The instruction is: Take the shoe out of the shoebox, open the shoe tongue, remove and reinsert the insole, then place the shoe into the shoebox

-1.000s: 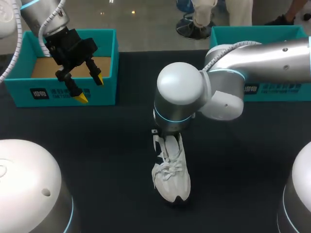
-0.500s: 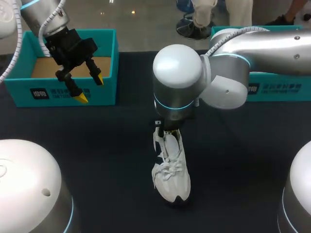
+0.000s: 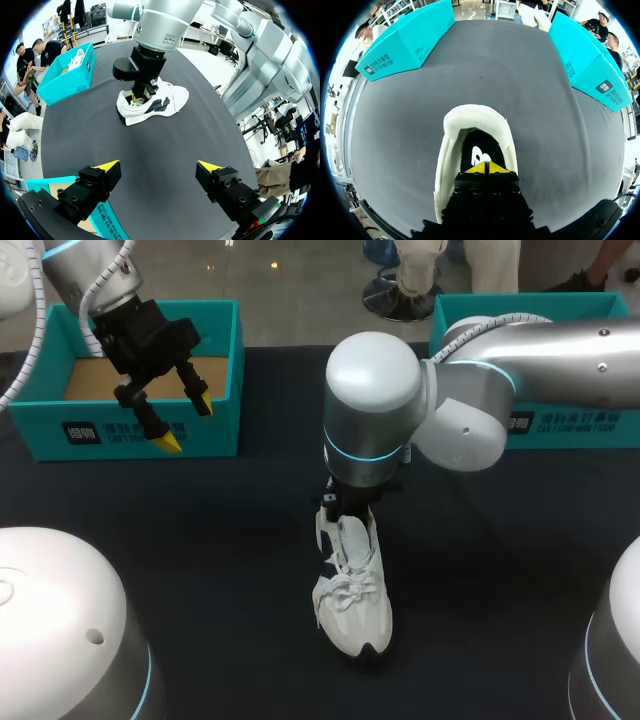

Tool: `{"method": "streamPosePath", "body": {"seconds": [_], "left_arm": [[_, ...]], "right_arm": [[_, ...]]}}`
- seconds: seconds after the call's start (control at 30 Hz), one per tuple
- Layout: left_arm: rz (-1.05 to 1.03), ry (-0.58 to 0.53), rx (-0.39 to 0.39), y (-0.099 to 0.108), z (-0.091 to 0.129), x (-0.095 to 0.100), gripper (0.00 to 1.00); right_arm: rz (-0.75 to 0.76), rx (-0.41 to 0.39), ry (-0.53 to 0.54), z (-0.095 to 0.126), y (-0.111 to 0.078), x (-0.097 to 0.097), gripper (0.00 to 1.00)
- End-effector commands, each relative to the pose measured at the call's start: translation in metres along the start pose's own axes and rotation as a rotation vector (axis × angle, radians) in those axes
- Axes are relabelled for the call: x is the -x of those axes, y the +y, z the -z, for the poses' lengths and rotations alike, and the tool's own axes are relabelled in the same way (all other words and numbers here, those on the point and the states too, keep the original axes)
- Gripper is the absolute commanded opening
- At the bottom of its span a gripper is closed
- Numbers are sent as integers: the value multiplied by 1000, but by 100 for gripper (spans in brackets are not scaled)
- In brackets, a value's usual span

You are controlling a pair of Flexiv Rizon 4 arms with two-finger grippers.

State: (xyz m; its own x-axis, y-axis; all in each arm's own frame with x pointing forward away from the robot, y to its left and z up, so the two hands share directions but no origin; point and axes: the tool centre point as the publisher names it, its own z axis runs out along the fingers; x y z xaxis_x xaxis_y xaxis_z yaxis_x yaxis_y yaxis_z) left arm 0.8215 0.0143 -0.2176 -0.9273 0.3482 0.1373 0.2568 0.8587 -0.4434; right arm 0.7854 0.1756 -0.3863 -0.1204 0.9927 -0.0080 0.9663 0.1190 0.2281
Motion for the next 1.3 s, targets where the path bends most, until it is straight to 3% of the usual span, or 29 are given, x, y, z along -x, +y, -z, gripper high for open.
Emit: {"method": "streamPosePath", "body": {"seconds": [0.03,0.3,0.6,0.83,1.07,1.3], "left_arm": [[0,1,2,0,0,0,100],[0,1,2,0,0,0,100],[0,1,2,0,0,0,100],[0,1,2,0,0,0,100],[0,1,2,0,0,0,100],[0,1,2,0,0,0,100]], "right_arm": [[2,-13,15,-17,2,-3,0],[-2,-28,46,-26,0,-5,0],[-15,-2,40,5,-3,-5,0],[5,6,15,25,7,-2,0],[21,-18,31,13,13,-1,0],[30,-80,70,-18,7,-7,0]]}}
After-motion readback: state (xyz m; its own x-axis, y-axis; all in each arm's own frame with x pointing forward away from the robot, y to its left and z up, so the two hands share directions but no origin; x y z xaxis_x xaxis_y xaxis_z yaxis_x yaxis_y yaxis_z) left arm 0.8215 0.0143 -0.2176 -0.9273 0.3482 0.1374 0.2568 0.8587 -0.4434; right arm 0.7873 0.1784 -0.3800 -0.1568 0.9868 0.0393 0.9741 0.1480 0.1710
